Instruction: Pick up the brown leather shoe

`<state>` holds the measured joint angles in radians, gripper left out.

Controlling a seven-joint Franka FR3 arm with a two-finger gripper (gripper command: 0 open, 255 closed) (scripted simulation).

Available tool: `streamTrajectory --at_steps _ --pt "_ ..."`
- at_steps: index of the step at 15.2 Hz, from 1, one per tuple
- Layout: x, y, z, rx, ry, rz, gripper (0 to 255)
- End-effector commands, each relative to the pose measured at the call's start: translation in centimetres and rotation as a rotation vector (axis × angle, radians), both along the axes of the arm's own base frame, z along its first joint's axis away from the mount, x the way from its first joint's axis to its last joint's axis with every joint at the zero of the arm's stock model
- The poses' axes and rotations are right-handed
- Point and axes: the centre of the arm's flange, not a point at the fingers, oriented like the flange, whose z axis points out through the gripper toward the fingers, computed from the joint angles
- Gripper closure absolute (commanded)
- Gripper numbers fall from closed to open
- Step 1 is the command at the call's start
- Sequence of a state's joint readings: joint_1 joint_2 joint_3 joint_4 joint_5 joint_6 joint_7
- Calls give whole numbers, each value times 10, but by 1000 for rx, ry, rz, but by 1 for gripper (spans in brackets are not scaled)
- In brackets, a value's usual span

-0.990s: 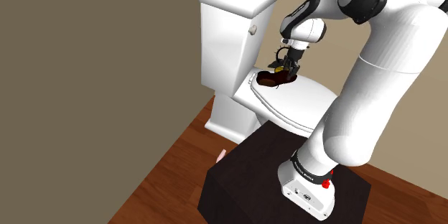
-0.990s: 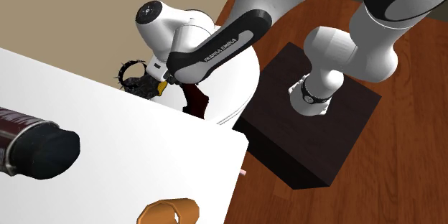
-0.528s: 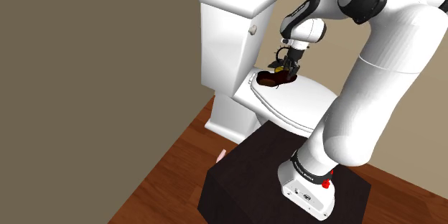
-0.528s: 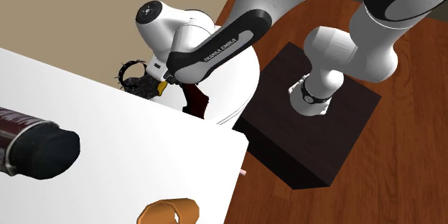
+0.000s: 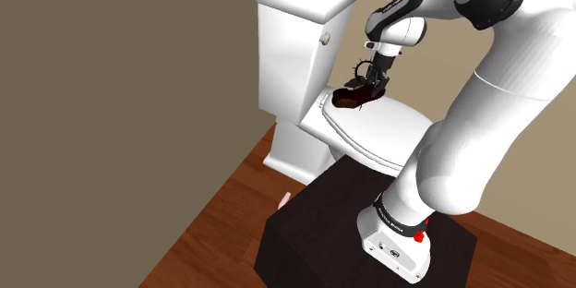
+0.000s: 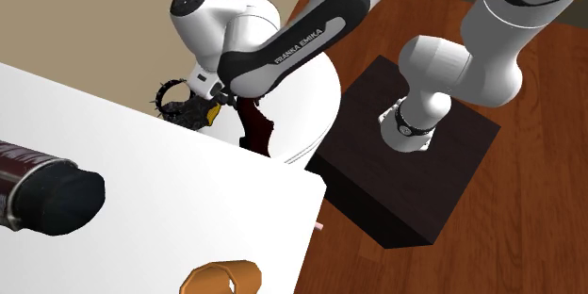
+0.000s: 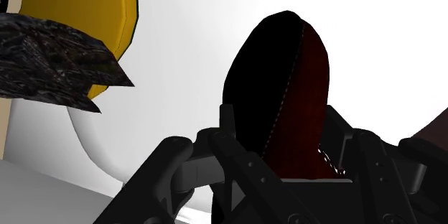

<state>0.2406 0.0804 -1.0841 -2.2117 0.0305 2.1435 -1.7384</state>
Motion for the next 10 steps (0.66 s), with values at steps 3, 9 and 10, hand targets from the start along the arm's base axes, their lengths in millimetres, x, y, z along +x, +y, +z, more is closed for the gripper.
streamTrajectory --at_steps 3,9,10 --pt "0 0 21 -1 0 0 255" --pt "0 0 48 -1 0 0 255" --pt "0 0 48 -1 0 0 255"
